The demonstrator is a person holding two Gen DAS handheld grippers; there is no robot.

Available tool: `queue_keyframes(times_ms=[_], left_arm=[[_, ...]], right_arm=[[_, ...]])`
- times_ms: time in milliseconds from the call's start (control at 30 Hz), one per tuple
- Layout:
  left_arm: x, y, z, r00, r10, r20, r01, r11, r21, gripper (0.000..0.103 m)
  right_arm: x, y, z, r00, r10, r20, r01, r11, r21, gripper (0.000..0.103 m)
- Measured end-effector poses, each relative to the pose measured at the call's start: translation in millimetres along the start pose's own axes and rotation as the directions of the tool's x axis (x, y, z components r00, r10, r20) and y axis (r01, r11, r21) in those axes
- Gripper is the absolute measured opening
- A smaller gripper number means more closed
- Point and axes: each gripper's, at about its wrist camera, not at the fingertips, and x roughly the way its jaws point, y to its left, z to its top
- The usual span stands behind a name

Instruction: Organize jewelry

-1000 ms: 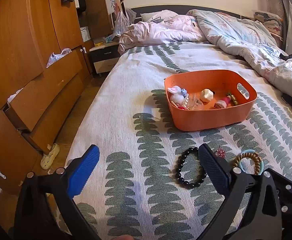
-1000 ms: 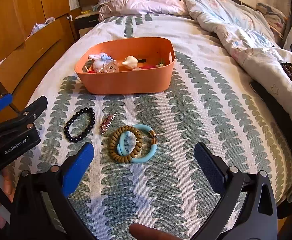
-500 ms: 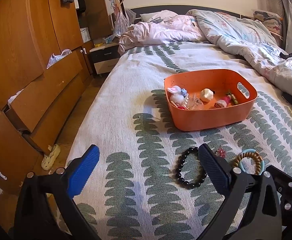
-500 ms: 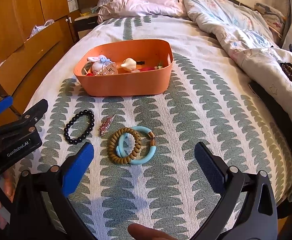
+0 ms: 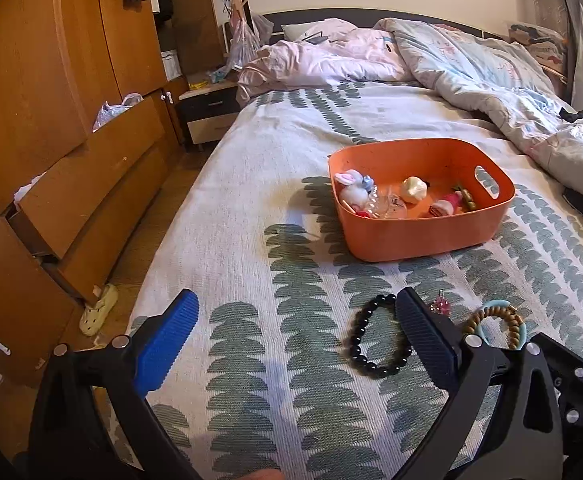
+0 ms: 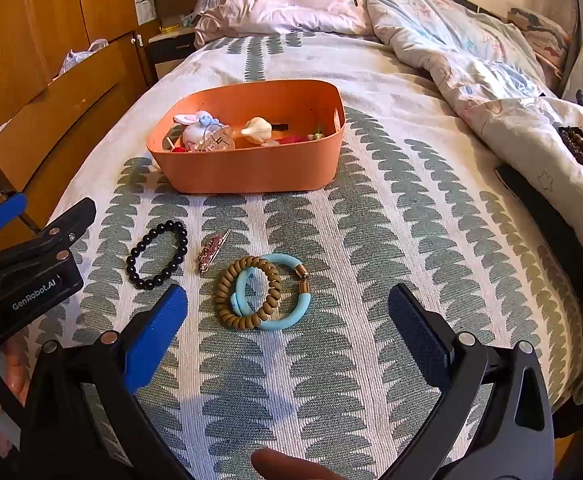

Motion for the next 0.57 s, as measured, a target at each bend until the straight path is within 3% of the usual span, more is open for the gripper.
queue_keyframes(times_ms=[233, 400, 567], left_arm=[[-4.2, 3.4, -0.5, 0.999, 0.047, 0.028, -0.046, 0.999, -0.012, 0.098], [-3.9, 4.5, -0.1, 1.0, 0.016, 0.019, -0.016, 1.0, -0.017, 0.098], [-6.1, 4.7, 0.0, 0.999, 0.031, 0.028, -0.03, 0.999, -0.021, 0.098]], right_arm=[[-1.0, -2.0, 0.2, 1.0, -0.006, 0.008, 0.006, 1.0, 0.002, 0.1], [-1.8, -2.5, 0.2, 1.0, -0.008, 0.011, 0.008, 1.0, 0.002, 0.1], [-1.9, -3.4, 1.1, 1.0, -0.008, 0.008, 0.008, 1.0, 0.007, 0.1]])
